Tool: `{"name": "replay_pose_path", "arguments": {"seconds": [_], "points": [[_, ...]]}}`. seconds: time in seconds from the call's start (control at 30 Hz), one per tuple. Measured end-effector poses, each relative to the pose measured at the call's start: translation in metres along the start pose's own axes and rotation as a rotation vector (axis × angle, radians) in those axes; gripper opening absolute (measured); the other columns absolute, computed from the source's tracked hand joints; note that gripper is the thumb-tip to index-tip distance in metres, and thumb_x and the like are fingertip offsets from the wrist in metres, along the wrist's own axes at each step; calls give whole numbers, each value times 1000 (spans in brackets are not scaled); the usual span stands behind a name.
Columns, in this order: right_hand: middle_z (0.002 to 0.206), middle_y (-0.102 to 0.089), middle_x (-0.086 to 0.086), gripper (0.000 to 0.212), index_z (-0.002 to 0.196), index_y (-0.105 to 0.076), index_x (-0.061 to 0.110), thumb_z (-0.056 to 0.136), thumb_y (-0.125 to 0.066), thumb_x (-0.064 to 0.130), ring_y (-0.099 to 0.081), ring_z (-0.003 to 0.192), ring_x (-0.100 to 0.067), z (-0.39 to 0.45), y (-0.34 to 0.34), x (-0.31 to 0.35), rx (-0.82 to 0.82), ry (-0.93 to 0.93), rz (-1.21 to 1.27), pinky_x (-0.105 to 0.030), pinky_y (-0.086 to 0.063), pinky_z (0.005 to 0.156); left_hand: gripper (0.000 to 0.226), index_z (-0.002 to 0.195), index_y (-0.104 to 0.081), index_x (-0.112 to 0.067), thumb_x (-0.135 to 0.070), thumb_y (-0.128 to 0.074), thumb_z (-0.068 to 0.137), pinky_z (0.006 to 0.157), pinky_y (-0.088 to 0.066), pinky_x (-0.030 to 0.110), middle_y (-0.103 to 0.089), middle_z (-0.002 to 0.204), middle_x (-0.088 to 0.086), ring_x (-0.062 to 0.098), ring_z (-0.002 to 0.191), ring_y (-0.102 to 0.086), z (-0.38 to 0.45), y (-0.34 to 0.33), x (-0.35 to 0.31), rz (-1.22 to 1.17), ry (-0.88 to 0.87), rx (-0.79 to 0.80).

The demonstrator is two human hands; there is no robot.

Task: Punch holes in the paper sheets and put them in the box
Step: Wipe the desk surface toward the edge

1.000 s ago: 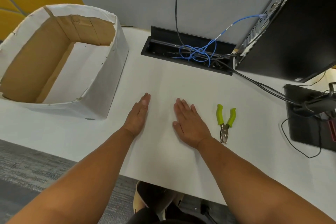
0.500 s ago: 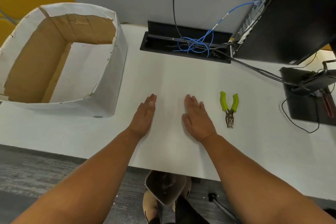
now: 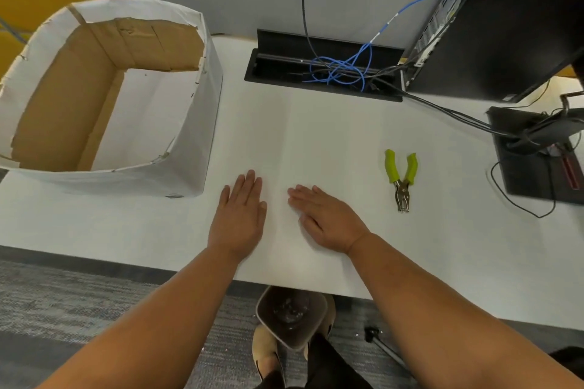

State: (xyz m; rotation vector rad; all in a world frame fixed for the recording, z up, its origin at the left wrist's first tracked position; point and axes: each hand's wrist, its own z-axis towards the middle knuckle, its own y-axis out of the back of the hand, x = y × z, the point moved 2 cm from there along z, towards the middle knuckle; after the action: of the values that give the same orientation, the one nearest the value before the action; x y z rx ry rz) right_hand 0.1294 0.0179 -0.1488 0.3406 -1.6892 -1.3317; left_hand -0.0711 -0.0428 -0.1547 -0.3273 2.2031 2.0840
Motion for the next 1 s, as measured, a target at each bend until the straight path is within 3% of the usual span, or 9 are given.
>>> {"name": "replay_pose_path", "arguments": {"seconds": [0.07, 0.23, 0.37, 0.6, 0.7, 0.8, 1.0], "points": [[152, -40, -5, 51, 142, -47, 8, 99, -28, 27, -32, 144, -18, 7, 3, 0, -44, -44, 12, -32, -15, 122, 58, 154, -10, -14, -36, -8, 100, 121, -2, 39, -4, 161, 3, 18, 149, -2, -1, -1, -1, 13, 1, 20], [161, -22, -4, 62, 152, -29, 11, 96, -16, 36, -14, 150, -19, 29, -5, 6, 46, -99, -86, -34, 0, 122, 54, 153, -9, -13, -33, -16, 103, 120, 0, 38, -2, 161, 3, 17, 149, -1, 0, -2, 0, -5, -9, 18], [162, -16, -4, 60, 153, -23, 11, 99, -18, 36, -10, 150, -17, 6, -14, 16, 70, -78, -108, -33, 0, 122, 54, 153, -5, -14, -32, -16, 104, 120, 4, 37, 2, 161, 3, 17, 149, 1, 1, -2, 1, -1, -18, 28], [152, -40, -6, 50, 141, -48, 7, 99, -31, 28, -34, 143, -20, -38, -16, 27, -12, -101, -37, -35, -18, 121, 54, 153, -8, -11, -17, -24, 102, 120, 3, 34, 0, 162, 5, 18, 149, 1, -3, 7, 7, -96, -63, 62], [158, -30, -3, 56, 148, -37, 11, 98, -23, 32, -23, 148, -18, -26, -13, 43, 4, -130, -94, -28, -3, 121, 54, 153, -8, -11, -16, -24, 102, 121, 1, 36, 0, 162, 5, 19, 149, 1, -13, 7, 9, -103, -42, 63], [163, -12, 1, 56, 155, -20, 16, 101, -23, 32, -6, 151, -16, -7, -16, 54, 57, -130, -208, -34, 6, 122, 54, 153, -9, -10, -16, -24, 102, 121, 1, 37, 0, 162, 6, 19, 149, 1, -22, 6, 10, -110, -8, 49], [164, -4, 3, 57, 156, -11, 19, 103, -24, 35, -1, 151, -15, 4, -28, 63, 132, -110, -278, -44, 8, 121, 54, 153, -9, -10, -14, -26, 102, 121, 0, 38, -1, 162, 7, 20, 149, 1, -27, 5, 14, -97, -13, 55]]}}
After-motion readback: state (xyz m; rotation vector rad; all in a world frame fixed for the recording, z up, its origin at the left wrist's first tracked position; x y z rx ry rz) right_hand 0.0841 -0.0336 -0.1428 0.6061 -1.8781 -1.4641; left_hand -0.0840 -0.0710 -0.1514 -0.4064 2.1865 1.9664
